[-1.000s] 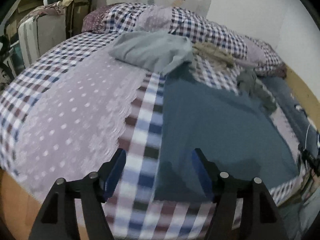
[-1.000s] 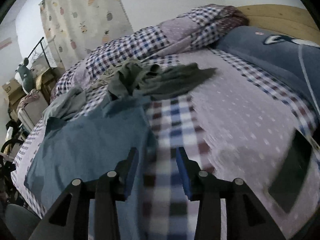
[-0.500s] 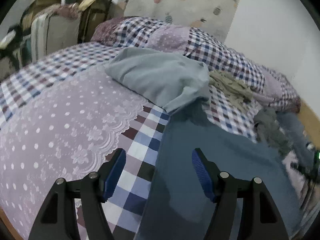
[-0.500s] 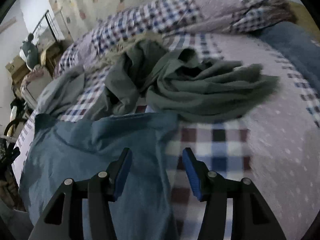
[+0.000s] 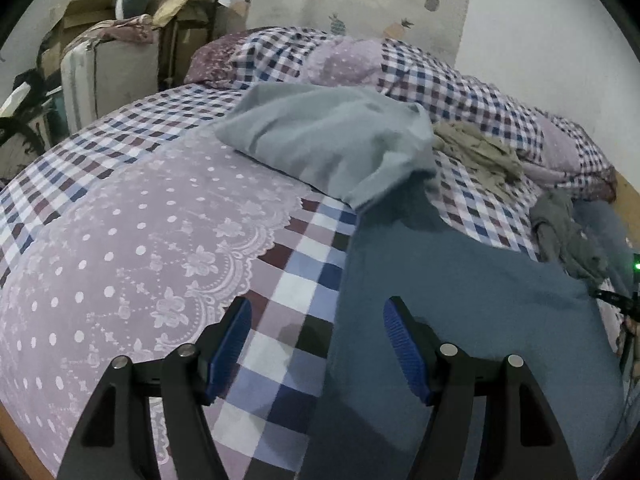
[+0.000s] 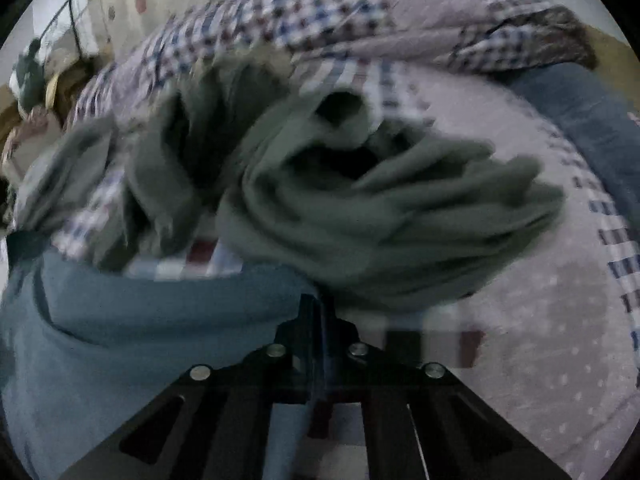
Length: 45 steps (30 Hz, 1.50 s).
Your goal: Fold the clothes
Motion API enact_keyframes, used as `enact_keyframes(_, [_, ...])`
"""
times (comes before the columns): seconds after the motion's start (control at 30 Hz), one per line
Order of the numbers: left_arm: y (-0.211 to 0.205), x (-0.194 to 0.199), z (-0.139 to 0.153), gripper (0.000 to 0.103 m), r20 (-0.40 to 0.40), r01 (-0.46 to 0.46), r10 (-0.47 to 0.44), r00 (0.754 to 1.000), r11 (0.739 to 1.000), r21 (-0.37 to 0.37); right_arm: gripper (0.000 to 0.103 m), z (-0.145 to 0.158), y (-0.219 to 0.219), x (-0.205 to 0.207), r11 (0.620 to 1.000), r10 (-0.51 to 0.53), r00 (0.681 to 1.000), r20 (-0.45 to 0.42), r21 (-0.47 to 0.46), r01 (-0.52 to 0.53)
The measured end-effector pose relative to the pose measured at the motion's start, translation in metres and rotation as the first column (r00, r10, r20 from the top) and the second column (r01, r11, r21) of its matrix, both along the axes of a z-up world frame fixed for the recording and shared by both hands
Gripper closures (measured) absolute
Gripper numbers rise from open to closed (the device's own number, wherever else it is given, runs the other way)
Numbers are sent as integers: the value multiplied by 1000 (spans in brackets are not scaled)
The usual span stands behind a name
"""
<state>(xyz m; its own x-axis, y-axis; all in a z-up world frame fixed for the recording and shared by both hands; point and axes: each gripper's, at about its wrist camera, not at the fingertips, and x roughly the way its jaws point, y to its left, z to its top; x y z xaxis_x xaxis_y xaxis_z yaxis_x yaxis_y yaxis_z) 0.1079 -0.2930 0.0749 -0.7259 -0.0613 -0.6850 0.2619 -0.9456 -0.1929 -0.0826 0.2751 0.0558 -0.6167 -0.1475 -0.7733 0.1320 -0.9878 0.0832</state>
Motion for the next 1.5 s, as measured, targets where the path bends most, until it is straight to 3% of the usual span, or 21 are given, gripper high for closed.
enact_keyframes(0.1, [-3, 2, 0, 31, 5, -15, 15, 1000, 1000, -12, 102, -2, -4, 0, 998, -44, 999, -24, 33, 45])
enact_keyframes(0.2, [-6, 4, -1, 31, 17, -28, 28, 999, 999, -20, 88, -15, -11, -1, 990, -89, 996, 2, 113, 88])
enact_keyframes(0.27, [-9, 6, -2, 31, 24, -37, 38, 999, 999, -21, 85, -18, -9, 2, 977, -146, 989, 9, 158, 143])
enact_keyframes(0.37, [-15, 12, 0, 31, 27, -54, 54, 998, 998, -13, 69, -7, 3, 16, 974, -193, 981, -18, 121, 194])
enact_keyframes(0.4, [-18, 15, 0, 31, 25, -61, 61, 998, 998, -4, 59, -1, 7, 24, 973, -204, 978, -34, 104, 206])
enact_keyframes(0.47, [-24, 21, 1, 31, 23, -74, 73, 997, 997, 23, 58, 14, 13, 44, 974, -210, 974, -79, 74, 216])
enact_keyframes(0.6, [-36, 38, 1, 31, 27, -99, 97, 995, 991, 90, 46, 45, 5, 88, 978, -200, 964, -176, 29, 209])
enact_keyframes(0.67, [-41, 47, 2, 31, 20, -110, 108, 994, 986, 127, 42, 55, -14, 112, 982, -178, 960, -215, 27, 188])
enact_keyframes(0.73, [-45, 58, 0, 29, 22, -124, 122, 992, 977, 175, 29, 63, -35, 134, 986, -148, 957, -249, 31, 161])
enact_keyframes(0.77, [-46, 62, -1, 28, 27, -132, 129, 991, 971, 198, 27, 65, -46, 143, 988, -132, 956, -264, 41, 147])
enact_keyframes(0.93, [-44, 91, -10, 27, 40, -147, 142, 989, 937, 316, 25, 57, -118, 210, 988, 24, 953, -302, 151, 23])
enact_keyframes(1.03, [-41, 115, -25, 21, 49, -181, 176, 983, 902, 392, 23, 49, -159, 248, 971, 136, 937, -321, 229, -63])
enact_keyframes(1.27, [-16, 153, -45, 21, 69, -154, 138, 988, 883, 444, 20, 21, -247, 344, 846, 380, 844, -378, 511, -152])
enact_keyframes(1.37, [-18, 166, -55, 21, 93, -163, 133, 987, 833, 529, 20, 8, -275, 376, 805, 442, 820, -363, 564, -184])
enact_keyframes(1.5, [-25, 169, -66, 20, 79, -116, 86, 993, 741, 662, 20, 0, -305, 406, 791, 469, 800, -375, 581, -191])
